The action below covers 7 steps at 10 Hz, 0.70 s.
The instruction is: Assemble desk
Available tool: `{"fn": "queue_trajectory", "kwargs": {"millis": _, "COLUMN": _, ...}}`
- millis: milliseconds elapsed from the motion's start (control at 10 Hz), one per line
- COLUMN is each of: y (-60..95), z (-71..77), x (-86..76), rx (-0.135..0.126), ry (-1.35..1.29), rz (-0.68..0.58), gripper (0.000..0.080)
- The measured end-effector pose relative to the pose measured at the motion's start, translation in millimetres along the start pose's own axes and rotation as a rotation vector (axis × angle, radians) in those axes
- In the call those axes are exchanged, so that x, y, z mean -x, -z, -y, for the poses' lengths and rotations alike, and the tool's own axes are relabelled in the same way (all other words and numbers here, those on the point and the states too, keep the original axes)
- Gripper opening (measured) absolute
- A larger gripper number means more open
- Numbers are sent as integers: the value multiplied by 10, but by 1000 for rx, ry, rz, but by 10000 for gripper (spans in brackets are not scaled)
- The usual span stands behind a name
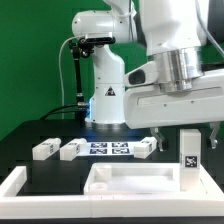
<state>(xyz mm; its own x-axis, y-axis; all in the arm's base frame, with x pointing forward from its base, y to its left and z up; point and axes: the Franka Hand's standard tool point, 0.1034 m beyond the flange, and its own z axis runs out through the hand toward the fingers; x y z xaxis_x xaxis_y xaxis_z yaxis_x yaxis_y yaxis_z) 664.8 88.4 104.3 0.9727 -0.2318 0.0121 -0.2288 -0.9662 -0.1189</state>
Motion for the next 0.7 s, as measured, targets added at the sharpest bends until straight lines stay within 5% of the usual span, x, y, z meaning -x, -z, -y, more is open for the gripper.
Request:
{"fn": "queue_trajectory", "kwargs": {"millis": 200, "y": -8, "z": 23, "x": -20, "rx": -1, "ry": -18, "rz": -3, "gripper": 649}}
{"fn": "queue_trajectory", "kwargs": {"millis": 300, "y": -8, "z": 21, "x": -20, "rx": 0, "ry": -18, "rz": -3, "gripper": 536}}
{"fn": "queue_trajectory", "kwargs": {"millis": 400, "y": -11, "z": 23, "x": -19, "rx": -2, "ry": -42, "rz": -2, "gripper": 536}}
{"fn": "queue_trajectory", "kwargs": {"millis": 500, "y": -13, "z": 22, "x": -18, "rx": -1, "ry": -125, "rz": -2, "gripper": 353}}
{"fn": "queue_trajectory", "kwargs": {"millis": 700, "y": -15, "z": 18, "x": -18, "rx": -1, "ry": -259, "rz": -2, "gripper": 290}}
